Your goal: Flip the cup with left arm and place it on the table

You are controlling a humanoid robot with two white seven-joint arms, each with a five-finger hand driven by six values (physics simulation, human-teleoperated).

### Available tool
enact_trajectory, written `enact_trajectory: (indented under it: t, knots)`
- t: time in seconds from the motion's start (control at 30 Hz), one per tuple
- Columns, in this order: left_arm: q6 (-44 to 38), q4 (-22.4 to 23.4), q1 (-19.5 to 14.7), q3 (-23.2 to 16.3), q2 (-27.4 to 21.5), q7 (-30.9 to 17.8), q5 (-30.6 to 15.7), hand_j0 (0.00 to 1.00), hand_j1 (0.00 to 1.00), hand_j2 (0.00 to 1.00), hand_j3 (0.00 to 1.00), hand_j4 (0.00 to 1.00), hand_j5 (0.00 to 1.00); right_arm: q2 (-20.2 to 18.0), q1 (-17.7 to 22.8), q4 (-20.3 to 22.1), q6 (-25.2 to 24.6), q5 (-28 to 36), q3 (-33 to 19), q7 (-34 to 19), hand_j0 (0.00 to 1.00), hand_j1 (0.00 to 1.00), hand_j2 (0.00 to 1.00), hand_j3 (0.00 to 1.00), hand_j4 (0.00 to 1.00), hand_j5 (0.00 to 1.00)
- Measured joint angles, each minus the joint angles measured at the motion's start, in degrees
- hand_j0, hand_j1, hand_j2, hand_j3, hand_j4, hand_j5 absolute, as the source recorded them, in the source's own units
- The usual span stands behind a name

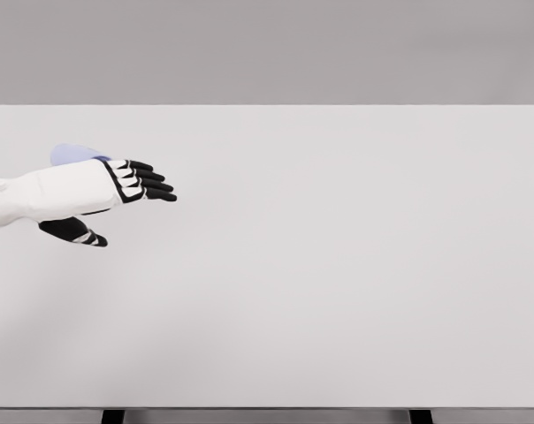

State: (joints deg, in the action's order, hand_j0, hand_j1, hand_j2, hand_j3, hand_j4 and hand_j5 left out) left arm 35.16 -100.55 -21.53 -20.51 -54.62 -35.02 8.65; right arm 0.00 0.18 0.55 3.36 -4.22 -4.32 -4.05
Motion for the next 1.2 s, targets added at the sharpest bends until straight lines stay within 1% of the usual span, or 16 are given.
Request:
enact_trajectory:
  t: [0.17,0.3,0.33,0.4,0.47,0.53,0.57,0.63,0.7,0.73,0.77,0.8,0.9,0.97,1.07,1.2]
  knots:
    - [0.0,0.5,-0.1,0.0,-0.1,0.0,0.0,1.0,1.0,1.0,1.0,1.0,1.0,0.0,0.0,0.0,0.0,0.0,-0.1,0.0,1.0,1.0,1.0,1.0,1.0,1.0]
    - [0.0,2.9,-0.8,0.4,-0.1,0.0,-0.2,1.0,1.0,1.0,1.0,1.0,1.0,0.0,0.0,-0.1,0.0,0.0,-0.1,0.0,1.0,1.0,1.0,1.0,1.0,1.0]
    - [0.0,3.9,-1.7,0.6,-0.1,0.0,-0.3,1.0,1.0,1.0,1.0,1.0,1.0,0.0,0.0,-0.1,0.0,0.0,-0.1,0.0,1.0,1.0,1.0,1.0,1.0,1.0]
    - [-0.1,6.4,-4.7,0.9,-0.2,0.0,-0.6,1.0,1.0,1.0,1.0,1.0,1.0,0.0,0.0,-0.1,0.0,0.0,-0.1,0.0,1.0,1.0,1.0,1.0,1.0,1.0]
    - [-0.1,10.1,-8.9,0.5,-0.6,0.0,-2.1,1.0,1.0,1.0,1.0,1.0,1.0,0.0,0.0,-0.1,0.0,0.0,-0.1,0.0,1.0,1.0,1.0,1.0,1.0,1.0]
    - [-0.1,13.8,-11.4,-0.6,-1.7,0.0,-3.9,1.0,1.0,1.0,1.0,1.0,1.0,0.0,0.1,-0.1,0.0,0.0,-0.1,0.0,1.0,1.0,1.0,1.0,1.0,1.0]
    - [-0.1,15.0,-12.7,-2.0,-3.2,0.0,-4.4,1.0,1.0,1.0,1.0,1.0,1.0,0.0,0.0,-0.1,-0.1,0.0,-0.1,0.0,1.0,1.0,1.0,1.0,1.0,1.0]
    - [-0.1,16.5,-13.4,-5.7,-6.5,0.0,-4.9,1.0,1.0,1.0,1.0,1.0,1.0,0.0,0.0,-0.1,0.0,0.0,-0.1,0.0,1.0,1.0,1.0,1.0,1.0,1.0]
    - [0.0,17.4,-14.5,-8.6,-8.4,0.0,-5.1,1.0,1.0,1.0,1.0,1.0,1.0,0.0,0.0,-0.1,0.0,0.0,-0.1,0.0,1.0,1.0,1.0,1.0,1.0,1.0]
    - [0.0,17.7,-15.8,-10.1,-8.9,0.0,-5.1,1.0,1.0,1.0,1.0,1.0,1.0,0.0,0.0,-0.1,-0.1,0.0,-0.1,0.0,1.0,1.0,1.0,1.0,1.0,1.0]
    - [0.0,18.2,-19.8,-12.0,-9.1,0.0,-5.1,1.0,1.0,1.0,1.0,1.0,1.0,0.0,0.0,-0.1,-0.1,0.0,-0.1,0.0,1.0,1.0,1.0,1.0,1.0,1.0]
    - [-0.1,19.5,-22.5,-14.1,-8.3,0.0,-5.4,1.0,1.0,1.0,1.0,1.0,1.0,0.0,0.1,-0.1,0.0,0.0,-0.1,0.0,1.0,1.0,1.0,1.0,1.0,1.0]
    - [-0.1,25.3,-25.8,-19.6,-4.4,0.0,-4.9,1.0,1.0,1.0,1.0,1.0,1.0,0.0,0.0,-0.1,0.0,0.0,-0.1,0.0,1.0,1.0,1.0,1.0,1.0,1.0]
    - [0.0,27.9,-27.1,-22.0,-1.9,0.0,-0.8,1.0,1.0,1.0,1.0,1.0,1.0,0.0,0.1,-0.1,-0.1,0.0,-0.1,0.0,1.0,1.0,1.0,1.0,1.0,1.0]
    - [0.0,30.8,-27.2,-23.6,0.7,0.0,4.2,1.0,1.0,1.0,1.0,1.0,1.0,0.0,0.0,-0.1,0.0,0.0,-0.1,0.0,1.0,1.0,1.0,1.0,1.0,1.0]
    - [0.0,33.8,-27.5,-24.2,2.9,0.0,7.1,1.0,1.0,1.0,1.0,1.0,1.0,0.0,0.1,-0.1,-0.1,0.0,-0.1,0.0,1.0,1.0,1.0,1.0,1.0,1.0]
